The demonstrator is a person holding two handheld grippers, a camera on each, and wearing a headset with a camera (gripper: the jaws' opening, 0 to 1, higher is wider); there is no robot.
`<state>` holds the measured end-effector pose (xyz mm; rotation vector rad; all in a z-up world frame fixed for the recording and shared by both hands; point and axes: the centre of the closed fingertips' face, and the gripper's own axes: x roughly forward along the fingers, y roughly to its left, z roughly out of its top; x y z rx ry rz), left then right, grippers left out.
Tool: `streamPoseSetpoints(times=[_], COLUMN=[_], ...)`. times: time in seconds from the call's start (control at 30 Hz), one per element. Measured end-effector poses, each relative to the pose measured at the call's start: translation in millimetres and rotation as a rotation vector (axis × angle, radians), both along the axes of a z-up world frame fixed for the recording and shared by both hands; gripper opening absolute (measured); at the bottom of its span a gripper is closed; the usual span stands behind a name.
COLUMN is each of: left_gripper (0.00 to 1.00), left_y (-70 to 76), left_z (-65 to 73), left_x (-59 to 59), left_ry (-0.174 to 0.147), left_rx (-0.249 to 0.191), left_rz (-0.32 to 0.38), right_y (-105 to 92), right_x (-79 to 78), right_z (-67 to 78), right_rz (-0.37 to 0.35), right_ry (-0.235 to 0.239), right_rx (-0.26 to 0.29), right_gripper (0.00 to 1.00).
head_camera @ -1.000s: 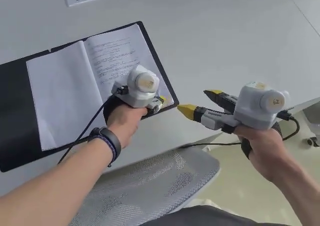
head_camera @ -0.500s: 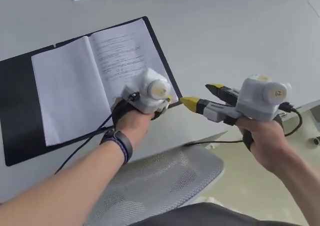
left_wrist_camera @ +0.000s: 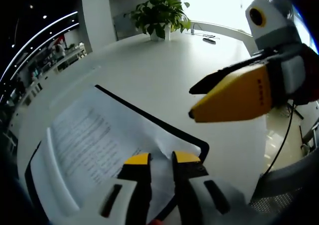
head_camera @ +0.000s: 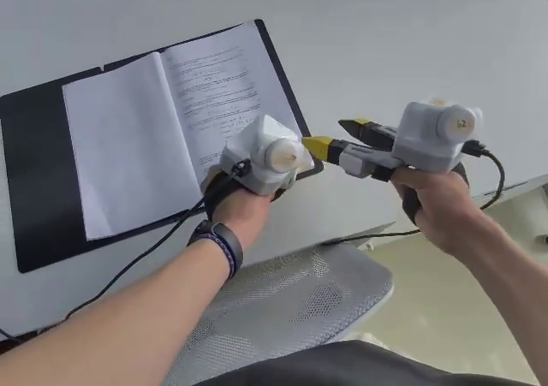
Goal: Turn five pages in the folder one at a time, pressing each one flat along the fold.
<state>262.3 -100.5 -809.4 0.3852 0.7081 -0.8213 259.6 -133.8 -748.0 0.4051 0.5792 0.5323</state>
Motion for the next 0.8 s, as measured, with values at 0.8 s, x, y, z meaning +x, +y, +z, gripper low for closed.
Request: streamPoseSetpoints(times=[0.8], left_gripper=[0.09], left_y=[4.4], left_z=[-0.8], left_x=[4.5], left_ry=[-0.009], left_rx=[-0.031], left_rz=[0.010], right_y=[41.3], right_x=[32.4], right_z=[-29.6], right_rz=[0.092], right_ry=[0.088], right_rx=[0.086], right_gripper=[0.43])
